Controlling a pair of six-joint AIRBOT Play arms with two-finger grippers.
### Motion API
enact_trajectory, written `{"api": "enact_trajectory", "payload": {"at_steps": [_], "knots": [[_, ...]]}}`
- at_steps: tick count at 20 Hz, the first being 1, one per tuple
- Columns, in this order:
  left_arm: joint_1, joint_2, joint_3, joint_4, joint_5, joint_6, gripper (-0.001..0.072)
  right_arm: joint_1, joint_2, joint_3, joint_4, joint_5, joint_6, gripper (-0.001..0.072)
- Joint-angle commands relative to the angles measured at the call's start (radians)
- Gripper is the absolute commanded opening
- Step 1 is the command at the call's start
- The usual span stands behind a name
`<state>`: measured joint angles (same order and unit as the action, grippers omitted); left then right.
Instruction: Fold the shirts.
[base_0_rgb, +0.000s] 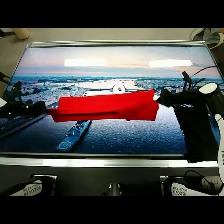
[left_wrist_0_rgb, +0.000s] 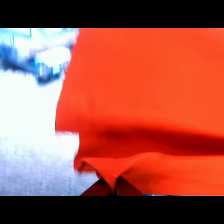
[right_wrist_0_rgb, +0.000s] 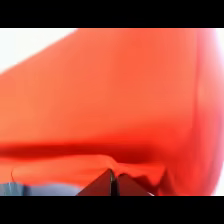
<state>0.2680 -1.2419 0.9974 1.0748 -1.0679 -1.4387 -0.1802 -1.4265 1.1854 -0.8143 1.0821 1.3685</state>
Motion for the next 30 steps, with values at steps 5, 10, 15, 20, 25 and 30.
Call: {"api": "enact_trajectory", "payload": {"at_steps": [5, 10, 15, 20, 25, 30], "knots": [[-0.003, -0.341, 0.283, -0.146, 0.066, -0.015, 0.0021, 0.070, -0.279, 0.230, 0.007, -0.279, 0.092, 0.0015], [-0.052, -0.490, 0.324, -0.172, 0.067, -0.032, 0.0235, 0.092, -0.391, 0.229, 0.009, -0.245, 0.097, 0.0220], [0.007, -0.454, 0.366, -0.174, -0.022, -0.010, 0.0720, 0.026, -0.338, 0.239, -0.172, -0.107, 0.001, 0.0711], [-0.050, -0.325, 0.367, -0.175, -0.063, 0.026, 0.0720, 0.055, -0.406, 0.237, -0.172, 0.029, 0.059, 0.0714], [-0.192, -0.289, 0.365, -0.176, -0.059, 0.024, 0.0686, 0.137, -0.426, 0.242, -0.131, 0.024, 0.155, 0.0024], [-0.467, -0.408, 0.365, -0.275, 0.097, -0.020, 0.0024, 0.135, -0.221, 0.293, -0.032, 0.122, 0.127, 0.0014]]}}
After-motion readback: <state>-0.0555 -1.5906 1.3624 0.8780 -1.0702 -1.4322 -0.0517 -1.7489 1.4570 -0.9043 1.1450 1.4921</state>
